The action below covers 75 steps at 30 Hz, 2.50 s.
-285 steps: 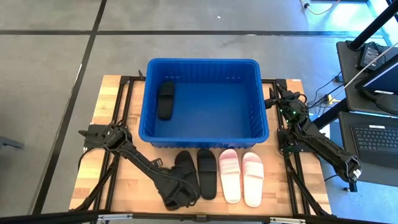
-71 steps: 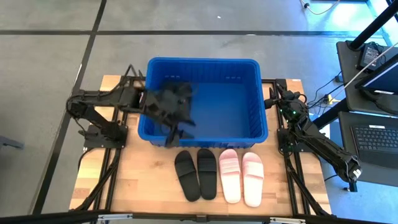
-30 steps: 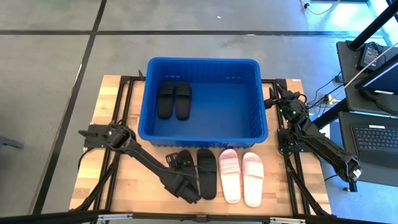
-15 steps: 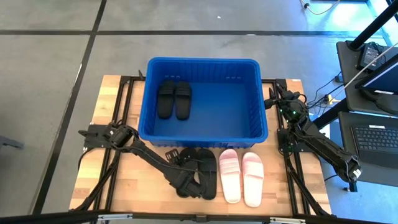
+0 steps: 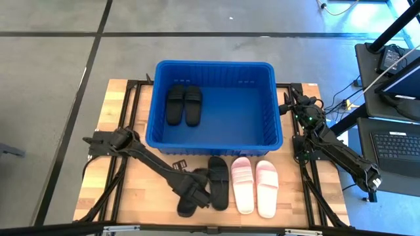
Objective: Pick and place slides into bin
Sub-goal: Put the black slide into the blue bin
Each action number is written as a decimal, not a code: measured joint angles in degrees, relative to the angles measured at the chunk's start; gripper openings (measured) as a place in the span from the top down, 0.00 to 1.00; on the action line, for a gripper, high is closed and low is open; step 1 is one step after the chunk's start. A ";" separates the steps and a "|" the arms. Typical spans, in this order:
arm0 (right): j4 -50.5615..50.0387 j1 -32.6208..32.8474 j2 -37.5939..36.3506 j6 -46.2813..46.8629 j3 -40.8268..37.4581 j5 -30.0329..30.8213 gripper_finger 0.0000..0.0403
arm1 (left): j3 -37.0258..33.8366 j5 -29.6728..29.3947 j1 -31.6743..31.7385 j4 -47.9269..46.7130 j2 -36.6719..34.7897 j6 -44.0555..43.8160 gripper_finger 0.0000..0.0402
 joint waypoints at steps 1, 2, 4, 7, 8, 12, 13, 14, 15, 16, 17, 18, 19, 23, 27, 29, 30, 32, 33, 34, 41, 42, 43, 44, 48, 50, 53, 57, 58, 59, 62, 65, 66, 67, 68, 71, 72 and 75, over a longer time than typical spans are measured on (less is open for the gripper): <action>0.00 0.00 0.00 0.00 0.00 0.01 0.52 | 0.10 1.65 0.00 0.43 -1.16 -0.08 0.98; 0.00 0.00 0.00 0.00 0.00 -0.01 0.52 | 0.42 3.10 -0.01 0.83 -2.32 -0.06 0.98; 0.00 0.00 0.00 0.00 0.00 -0.01 0.52 | 1.69 5.32 -0.04 1.89 -4.98 -0.05 0.98; 0.00 0.00 0.00 0.00 0.00 -0.01 0.52 | 5.06 7.40 -0.07 2.26 -9.02 -0.12 0.98; -0.02 0.00 0.00 -0.02 0.00 -0.01 0.52 | 6.41 7.63 -0.05 2.31 -10.18 -0.30 0.99; -0.01 0.00 0.00 0.00 0.00 0.01 0.52 | 12.05 5.17 0.17 1.93 -15.07 -2.80 0.99; 0.00 0.00 0.00 0.00 0.00 0.01 0.52 | 13.51 3.02 0.18 1.70 -16.38 -3.47 0.99; -0.02 0.00 0.00 0.00 0.00 0.01 0.52 | 14.97 0.29 0.39 1.47 -17.54 -3.97 0.99; 0.00 0.00 0.00 0.15 0.00 0.01 0.52 | 16.33 -2.98 0.74 1.34 -18.65 -4.16 0.99; 0.00 0.00 0.00 0.24 0.00 -0.01 0.52 | 17.59 -6.82 1.10 1.28 -19.68 -4.07 0.99; -0.01 0.00 0.00 0.22 0.00 0.01 0.52 | 18.73 -10.73 1.53 1.16 -20.61 -2.83 0.99; -0.01 0.00 0.00 0.22 0.00 0.01 0.52 | 19.99 -14.23 2.19 1.05 -21.30 -0.94 0.99; 0.00 0.00 0.00 0.22 0.00 0.01 0.52 | 21.21 -17.38 2.93 1.09 -21.92 1.52 0.99; 0.00 0.00 0.00 0.22 0.00 0.01 0.52 | 24.77 -27.66 7.28 0.73 -22.82 14.95 0.99; 0.00 0.00 0.00 0.22 0.00 0.01 0.52 | 25.35 -34.18 14.84 1.13 -22.68 27.46 0.99; 0.00 0.00 0.00 0.29 0.00 0.01 0.52 | 25.35 -37.13 19.24 1.30 -22.16 29.80 0.99; 0.00 0.00 0.00 0.52 0.00 0.01 0.52 | 25.35 -38.13 21.43 1.63 -21.73 30.29 0.99; 0.00 0.00 0.00 1.67 0.00 0.01 0.52 | 25.35 -38.74 25.65 2.38 -20.48 32.15 0.99; 0.00 0.00 0.00 1.83 0.00 0.01 0.52 | 25.35 -38.76 27.53 2.93 -19.67 33.17 0.99; 0.00 0.00 0.00 1.80 0.00 0.01 0.52 | 25.35 -38.83 29.24 3.63 -18.80 34.06 0.99; 0.00 0.00 0.00 1.74 0.00 0.01 0.52 | 25.35 -34.85 38.41 7.21 -9.76 36.14 0.99; 0.00 0.00 0.00 1.72 0.00 0.01 0.52 | 25.35 -34.30 39.37 7.39 -8.40 36.09 0.99; 0.00 0.00 0.00 1.70 0.00 0.01 0.52 | 25.35 -33.99 40.21 7.36 -7.04 35.84 0.99; 0.00 0.00 0.00 1.71 0.00 0.01 0.52 | 25.35 -33.84 40.95 7.28 -5.66 35.70 0.99; 0.00 0.00 0.00 1.65 0.00 0.01 0.52 | 25.35 -31.28 43.00 7.37 -0.02 34.59 0.99; 0.00 0.00 0.00 1.56 0.00 0.01 0.52 | 25.35 -30.86 43.63 7.43 2.70 34.59 0.99; 0.00 0.00 0.00 1.53 0.00 0.01 0.52 | 25.35 -28.49 44.42 8.64 6.30 34.15 0.99; 0.00 0.00 0.00 1.51 0.00 0.01 0.52 | 25.35 -26.35 45.30 11.70 10.72 34.15 0.99; 0.00 0.00 0.00 1.46 0.00 0.01 0.52 | 25.35 -26.31 45.55 12.39 11.52 34.19 0.99; 0.00 0.00 0.00 1.41 0.00 0.02 0.52 | 25.35 -26.31 45.75 12.75 12.14 34.19 0.99; 0.00 0.00 0.00 1.46 0.00 0.01 0.52 | 25.35 -26.11 46.60 14.10 13.77 34.00 0.99; 0.00 0.00 0.00 1.46 0.00 0.01 0.52 | 25.35 -26.06 47.64 14.98 14.85 32.56 0.98; 0.00 0.00 0.00 1.46 0.00 0.01 0.52 | 25.35 -25.87 47.97 15.24 14.95 32.14 0.98; 0.00 0.00 0.02 1.46 0.00 0.03 0.52 | 25.35 -25.88 48.24 15.17 15.25 31.70 0.98; 0.00 0.02 0.02 1.47 0.00 0.01 0.52 | 25.38 -25.90 48.55 15.19 15.51 31.56 0.98; 0.00 0.02 0.02 1.48 0.00 0.04 0.52 | 25.32 -23.90 49.45 15.13 16.25 31.44 0.99; 0.00 0.02 0.02 1.49 0.00 0.01 0.52 | 25.33 -23.63 49.63 16.26 16.47 31.44 0.99; 0.00 0.02 0.02 1.50 0.00 0.04 0.52 | 25.33 -22.88 50.10 16.07 16.67 31.44 0.99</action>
